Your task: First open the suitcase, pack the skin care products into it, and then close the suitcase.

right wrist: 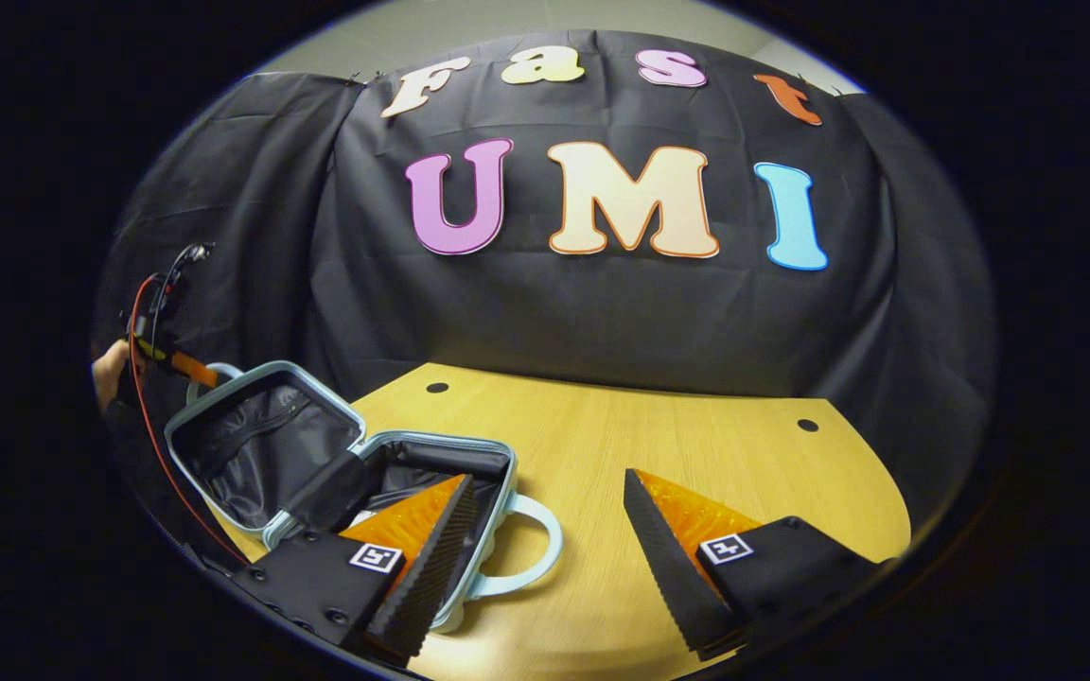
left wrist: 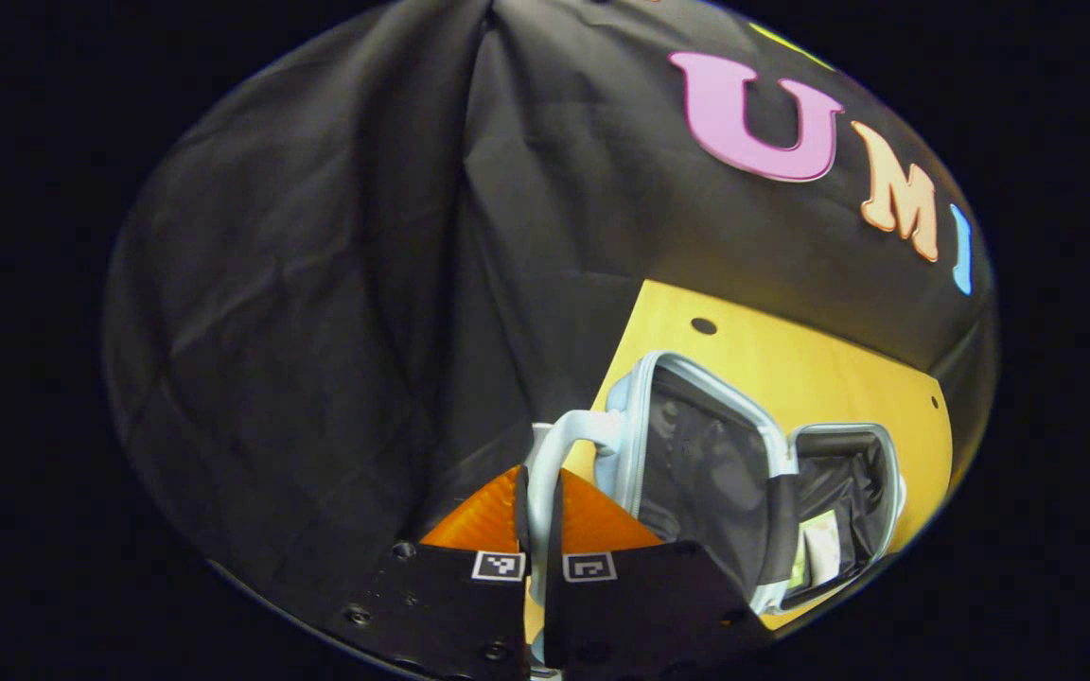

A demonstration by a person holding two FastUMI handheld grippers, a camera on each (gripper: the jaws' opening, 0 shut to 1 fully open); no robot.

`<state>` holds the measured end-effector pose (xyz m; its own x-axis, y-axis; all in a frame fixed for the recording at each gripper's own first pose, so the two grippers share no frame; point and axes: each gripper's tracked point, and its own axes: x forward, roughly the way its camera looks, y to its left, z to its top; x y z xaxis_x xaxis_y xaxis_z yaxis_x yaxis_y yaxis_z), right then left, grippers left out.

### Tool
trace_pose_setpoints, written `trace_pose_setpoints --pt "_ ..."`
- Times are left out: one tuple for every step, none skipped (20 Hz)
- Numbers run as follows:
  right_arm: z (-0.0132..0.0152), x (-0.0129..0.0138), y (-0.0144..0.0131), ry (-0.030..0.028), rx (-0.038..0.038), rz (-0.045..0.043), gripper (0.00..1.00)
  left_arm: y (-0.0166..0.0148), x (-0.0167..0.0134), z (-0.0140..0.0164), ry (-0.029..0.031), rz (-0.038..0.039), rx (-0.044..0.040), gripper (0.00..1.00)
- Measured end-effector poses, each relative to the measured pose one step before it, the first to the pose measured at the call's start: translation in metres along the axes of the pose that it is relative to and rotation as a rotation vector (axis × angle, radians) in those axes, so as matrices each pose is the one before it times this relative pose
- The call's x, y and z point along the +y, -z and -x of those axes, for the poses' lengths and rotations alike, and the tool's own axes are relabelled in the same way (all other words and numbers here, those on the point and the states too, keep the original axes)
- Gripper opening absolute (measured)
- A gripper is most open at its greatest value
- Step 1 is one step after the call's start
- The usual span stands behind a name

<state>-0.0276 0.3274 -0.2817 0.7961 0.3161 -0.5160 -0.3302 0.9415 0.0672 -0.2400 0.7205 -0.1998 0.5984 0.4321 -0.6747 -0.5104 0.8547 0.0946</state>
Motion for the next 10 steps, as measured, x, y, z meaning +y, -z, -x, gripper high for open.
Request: trace_pose_setpoints --pt "0.00118 -0.00466 -0.00148 -0.00901 -0.00327 -0.00207 0.98 -0.01246 -0.00885 0.01168 0.00018 -0.02599 -0.02522 0.00" --pt "0.00243 -0.00576 0.00020 -0.00544 0.00399 -0.00717 0.99 -0.00750 -0.01051 0.00964 -0.00037 -0.01204 -0.00594 0.00" --pt "0.00377 -0.00487 -0.00128 -0.00881 -0.00162 -0.01244 1.00 -0.00680 -0.00977 0.00692 0.00216 -0.00905 -0.01658 0.00" --pt "0.00241 -0.00605 -0.00249 -0.00676 -0.00642 -0.00655 1.00 -0.00569 -0.00899 0.00757 0.00076 -0.00073 -0.01039 0.00" --pt "0.00180 -0.00793 -0.00162 -0.00099 -0.00088 0.00500 0.99 -0.00534 -0.01198 0.00876 0.00619 -0.00067 -0.01934 0.00" --pt "0.00198 -0.00898 0.00027 -0.00067 0.00662 0.00843 1.00 -0.00664 -0.01027 0.00725 0.00250 0.00421 -0.01666 0.00" --pt "0.00211 -0.00674 -0.00150 -0.00156 -0.00125 0.00274 1.00 -0.00757 -0.01242 0.00666 0.01286 -0.00099 -0.01957 0.00" --pt "0.00286 -0.00685 -0.00342 -0.00017 -0.00697 -0.00050 1.00 -0.00412 -0.01019 0.00676 0.00724 0.00199 -0.00876 0.00" --pt "0.00177 -0.00679 -0.00286 0.00242 -0.00736 -0.00036 1.00 -0.00611 -0.01330 0.00452 0.01502 0.00027 -0.01410 0.00" --pt "0.00161 -0.00668 -0.00153 0.00258 -0.00402 -0.00014 1.00 -0.00469 -0.01160 0.00570 0.01093 0.00049 -0.00881 0.00"
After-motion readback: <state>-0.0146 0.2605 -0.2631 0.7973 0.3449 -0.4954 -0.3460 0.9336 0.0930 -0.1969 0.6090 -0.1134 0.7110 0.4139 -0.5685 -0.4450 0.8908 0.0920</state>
